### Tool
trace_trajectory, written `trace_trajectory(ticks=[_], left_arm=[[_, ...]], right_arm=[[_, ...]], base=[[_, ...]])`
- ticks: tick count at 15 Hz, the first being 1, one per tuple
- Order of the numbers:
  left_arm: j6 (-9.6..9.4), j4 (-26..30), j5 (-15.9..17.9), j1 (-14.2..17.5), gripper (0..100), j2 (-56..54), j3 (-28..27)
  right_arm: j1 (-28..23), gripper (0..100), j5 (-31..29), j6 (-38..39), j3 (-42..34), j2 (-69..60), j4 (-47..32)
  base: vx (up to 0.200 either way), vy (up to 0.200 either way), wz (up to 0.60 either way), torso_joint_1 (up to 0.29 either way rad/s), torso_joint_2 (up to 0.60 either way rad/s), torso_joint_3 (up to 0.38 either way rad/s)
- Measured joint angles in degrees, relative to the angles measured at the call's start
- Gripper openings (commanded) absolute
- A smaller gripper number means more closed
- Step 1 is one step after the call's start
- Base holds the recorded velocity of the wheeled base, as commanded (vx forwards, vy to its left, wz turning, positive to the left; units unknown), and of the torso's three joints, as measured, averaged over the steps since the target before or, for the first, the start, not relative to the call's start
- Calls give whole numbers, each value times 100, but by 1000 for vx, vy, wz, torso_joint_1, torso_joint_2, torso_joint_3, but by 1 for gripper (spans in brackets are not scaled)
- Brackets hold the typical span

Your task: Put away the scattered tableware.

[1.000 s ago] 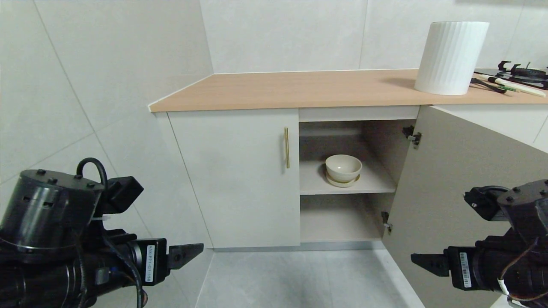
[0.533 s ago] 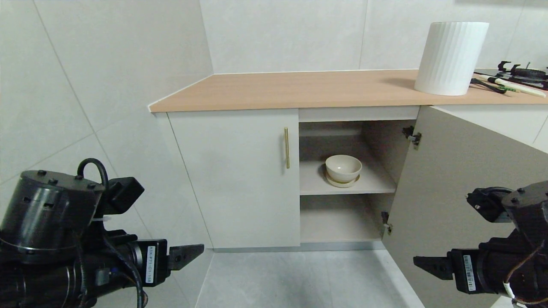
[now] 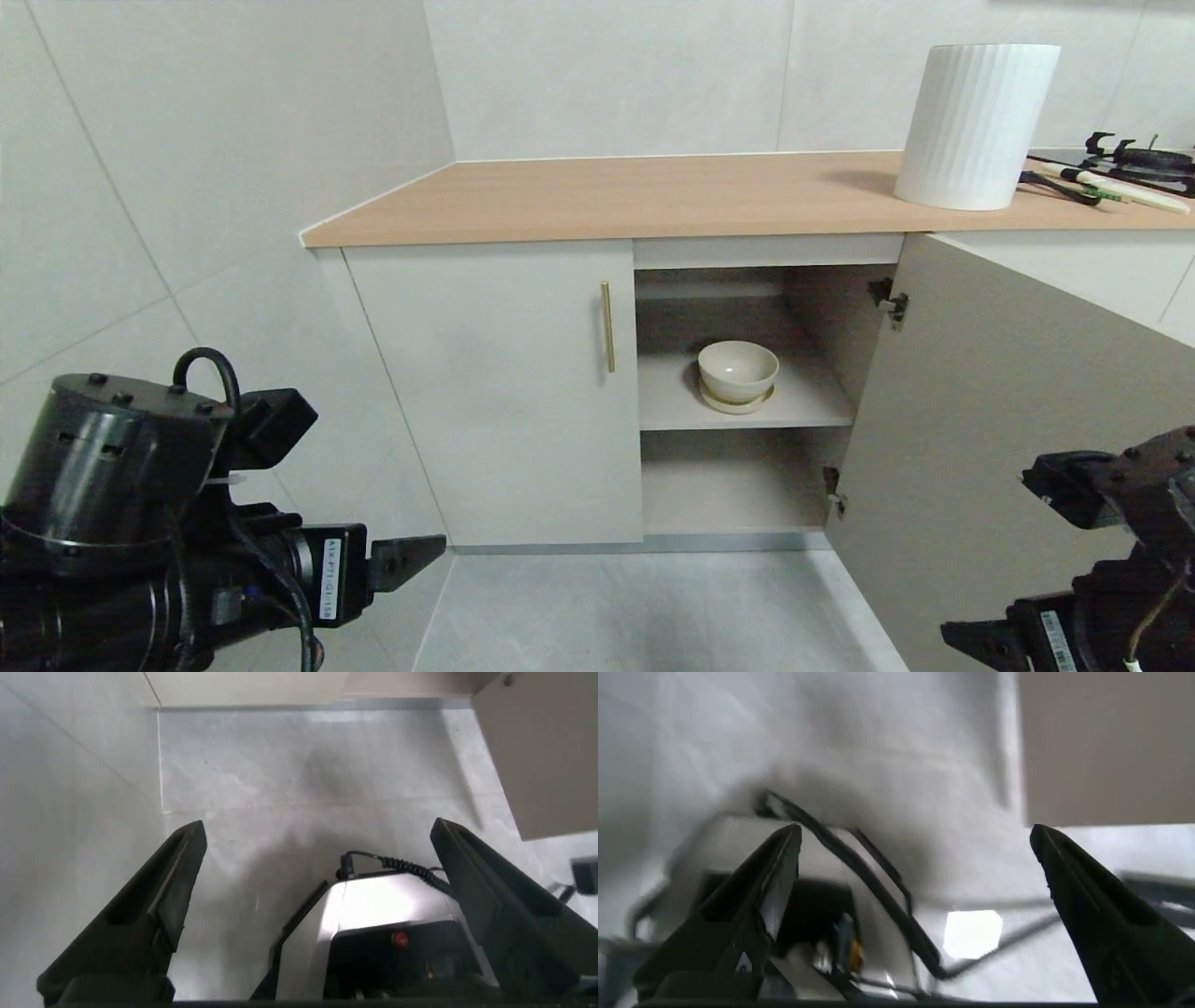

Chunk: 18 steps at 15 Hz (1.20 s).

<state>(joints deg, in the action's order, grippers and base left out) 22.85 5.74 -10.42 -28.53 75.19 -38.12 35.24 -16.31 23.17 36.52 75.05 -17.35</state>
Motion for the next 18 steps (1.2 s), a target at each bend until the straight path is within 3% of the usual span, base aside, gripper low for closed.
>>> trace_trajectory(ticks=[7, 12, 18], left_arm=[[-2, 6, -2, 6, 100, 5, 0], [-2, 2, 2, 2, 100, 13, 0], [0, 6, -2, 9, 100, 16, 0]], right_arm=[[1, 100, 6, -563, 55, -363, -1231], [-62, 100, 13, -745, 148, -617, -1790], [-1248, 100, -41, -768, 641, -644, -1774]], base=[[0, -200, 0, 4, 4, 2], [0, 0, 0, 0, 0, 0], [0, 0, 0, 0, 0, 0]])
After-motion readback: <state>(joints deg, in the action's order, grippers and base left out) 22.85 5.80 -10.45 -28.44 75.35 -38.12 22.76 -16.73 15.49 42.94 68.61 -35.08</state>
